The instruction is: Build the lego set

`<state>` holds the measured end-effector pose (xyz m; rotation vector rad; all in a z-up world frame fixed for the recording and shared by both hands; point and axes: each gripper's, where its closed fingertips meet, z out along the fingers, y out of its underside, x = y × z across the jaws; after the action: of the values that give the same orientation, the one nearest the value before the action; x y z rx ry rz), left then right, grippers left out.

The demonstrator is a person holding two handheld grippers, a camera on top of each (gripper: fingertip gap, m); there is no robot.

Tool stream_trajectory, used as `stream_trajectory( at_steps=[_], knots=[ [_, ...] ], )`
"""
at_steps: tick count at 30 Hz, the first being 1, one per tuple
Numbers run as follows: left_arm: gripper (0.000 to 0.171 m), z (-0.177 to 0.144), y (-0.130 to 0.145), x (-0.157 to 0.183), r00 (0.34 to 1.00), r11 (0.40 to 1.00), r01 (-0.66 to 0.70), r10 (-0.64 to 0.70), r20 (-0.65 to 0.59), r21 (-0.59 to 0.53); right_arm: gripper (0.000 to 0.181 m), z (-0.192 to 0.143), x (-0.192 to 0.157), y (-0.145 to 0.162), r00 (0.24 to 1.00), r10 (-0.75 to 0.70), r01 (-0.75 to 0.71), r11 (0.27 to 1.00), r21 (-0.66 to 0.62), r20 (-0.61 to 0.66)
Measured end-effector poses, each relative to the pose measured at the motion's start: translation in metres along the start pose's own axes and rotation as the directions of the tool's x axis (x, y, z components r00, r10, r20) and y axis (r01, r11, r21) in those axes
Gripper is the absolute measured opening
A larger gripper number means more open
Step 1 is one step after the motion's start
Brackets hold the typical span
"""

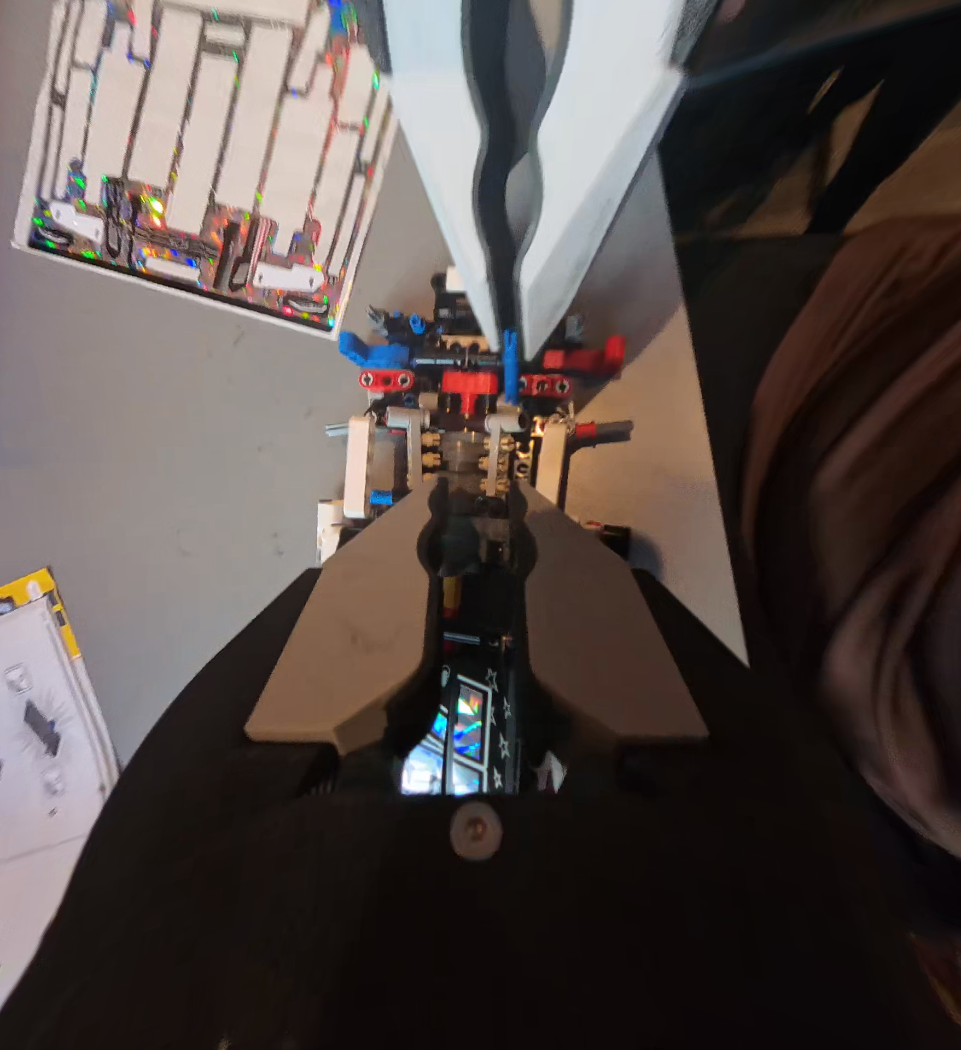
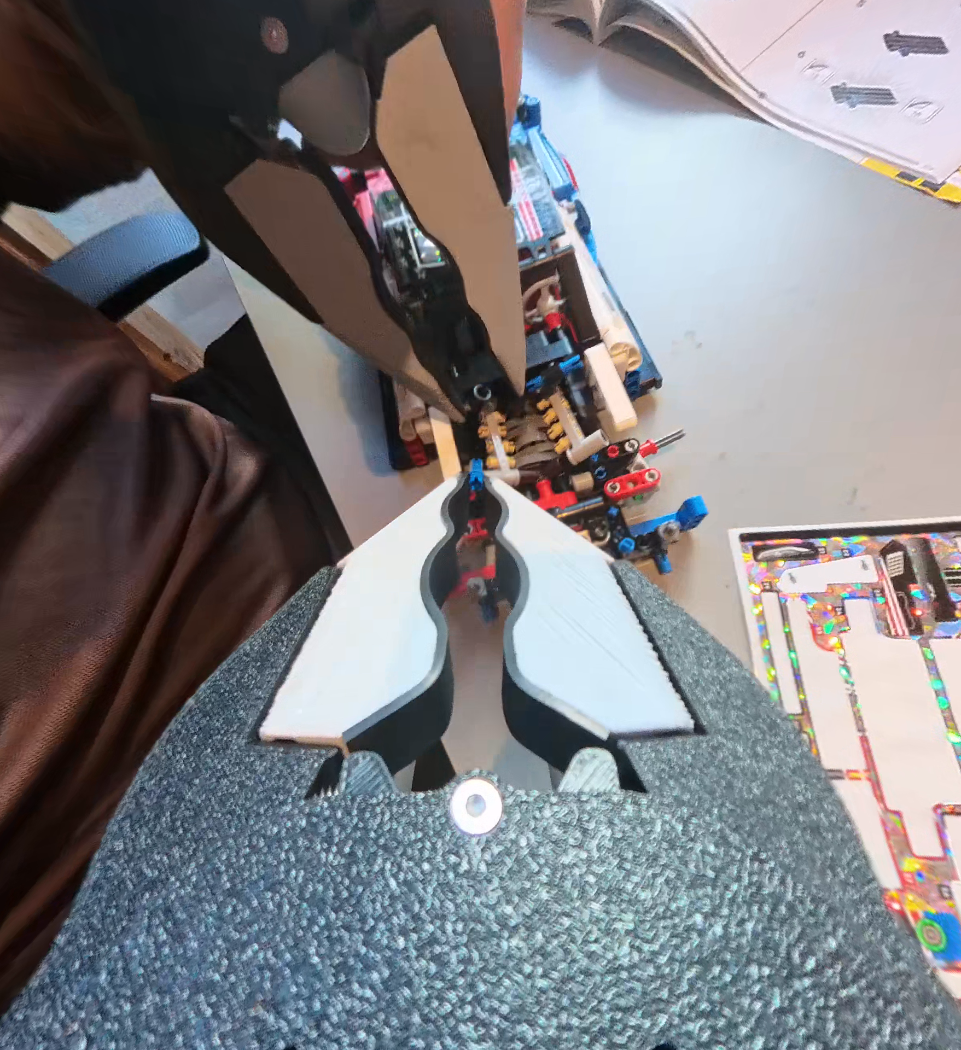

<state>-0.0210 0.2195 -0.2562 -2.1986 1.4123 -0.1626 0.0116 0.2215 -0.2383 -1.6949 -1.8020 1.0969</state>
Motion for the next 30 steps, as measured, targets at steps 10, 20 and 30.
stream_trajectory(
  at_steps=[10, 20, 30],
  knots=[
    [0.008, 0.006, 0.007, -0.001, 0.962, 0.996, -0.034, 0.054, 0.266, -0.078, 0.004, 0.0, -0.003, -0.003, 0.995, -0.082, 0.085, 0.995, 0.051, -0.051],
    [0.0, -0.007, -0.006, 0.005, 0.825, 0.993, -0.081, 0.017, 0.565, 0.088, 0.005, 0.02, 0.001, 0.002, 0.996, -0.081, 0.083, 0.995, 0.047, -0.039],
    [0.02, -0.029, 0.001, 0.008, 0.888, 0.959, 0.145, -0.234, 0.397, 0.242, 0.004, 0.026, 0.013, -0.009, 0.994, 0.088, -0.094, 0.99, 0.104, 0.059]
  ],
)
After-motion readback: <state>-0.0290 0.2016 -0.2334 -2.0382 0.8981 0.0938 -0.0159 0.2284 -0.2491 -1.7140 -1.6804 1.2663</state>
